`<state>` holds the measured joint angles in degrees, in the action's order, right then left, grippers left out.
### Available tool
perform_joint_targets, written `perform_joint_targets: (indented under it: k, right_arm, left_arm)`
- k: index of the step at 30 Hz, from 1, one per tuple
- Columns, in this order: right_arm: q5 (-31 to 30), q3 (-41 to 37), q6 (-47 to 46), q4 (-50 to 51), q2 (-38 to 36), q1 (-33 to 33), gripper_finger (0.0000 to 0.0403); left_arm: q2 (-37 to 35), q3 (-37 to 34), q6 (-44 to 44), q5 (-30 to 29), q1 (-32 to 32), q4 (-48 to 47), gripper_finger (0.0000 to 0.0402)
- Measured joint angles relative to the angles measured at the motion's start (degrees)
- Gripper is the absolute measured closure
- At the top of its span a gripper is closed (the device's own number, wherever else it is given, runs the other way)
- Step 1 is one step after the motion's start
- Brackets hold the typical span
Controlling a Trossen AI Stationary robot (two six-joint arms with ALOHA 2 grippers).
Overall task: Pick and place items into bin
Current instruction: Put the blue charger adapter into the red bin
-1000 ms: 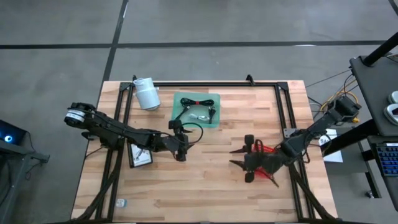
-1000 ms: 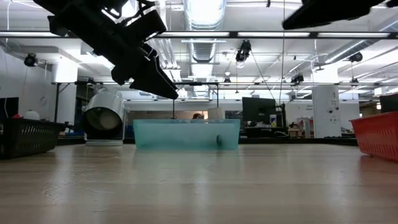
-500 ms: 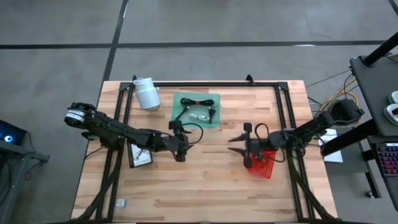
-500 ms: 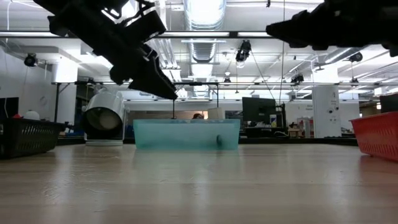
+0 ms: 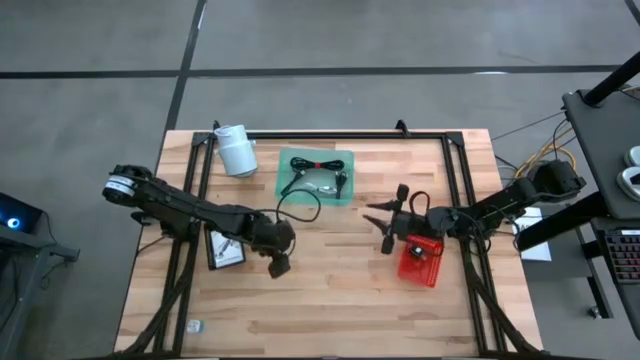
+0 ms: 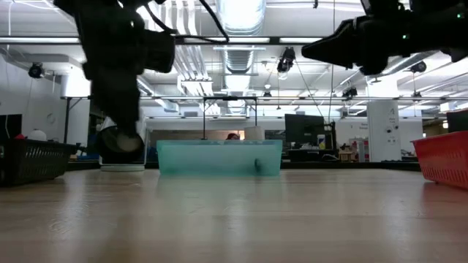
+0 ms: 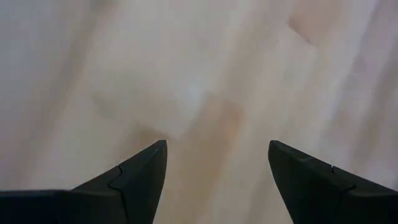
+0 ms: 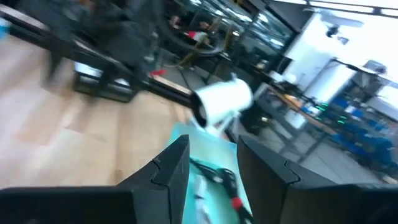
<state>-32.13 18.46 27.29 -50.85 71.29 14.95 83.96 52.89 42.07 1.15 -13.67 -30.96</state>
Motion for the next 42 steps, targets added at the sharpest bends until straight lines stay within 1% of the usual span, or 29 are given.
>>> perform_joint_targets:
  k: [4,9,11,15,22,28,38,42]
  right_arm:
    - [-1.08,0.25,1.65,-0.01,-0.02,-1.50,0.0287]
    - [-1.06,1.31,3.74,-0.13,-0.02,-3.37,0.0285]
    - [-1.04,1.91,3.97,-0.12,-0.01,-4.14,0.0285]
    - [-1.04,2.78,3.95,-0.04,0.02,-5.61,0.0290]
    - [-0.90,2.88,3.93,0.05,0.02,-8.03,0.0296]
    - [-0.87,2.88,3.80,0.02,0.02,-10.12,0.0298]
    - [-0.45,2.88,2.95,0.02,0.02,-11.69,0.0301]
    - [-0.41,2.88,3.14,0.02,0.02,-11.66,0.0303]
  left_arm:
    - [0.00,2.99,11.06,6.88,-1.79,-4.44,0.0139]
    - [0.00,5.76,27.50,13.51,-5.77,-8.68,0.0139]
    - [0.00,6.75,33.76,15.27,-7.86,-9.55,0.0139]
    - [0.04,7.51,44.38,17.48,-12.25,-10.15,0.0139]
    - [0.07,7.29,55.64,19.95,-20.22,-13.81,0.0139]
    - [0.09,7.04,66.57,23.87,-26.37,-15.29,0.0139]
    - [0.18,6.75,97.72,24.45,-36.55,-12.33,0.0139]
    - [1.67,6.64,99.11,24.80,-39.14,-12.06,0.0139]
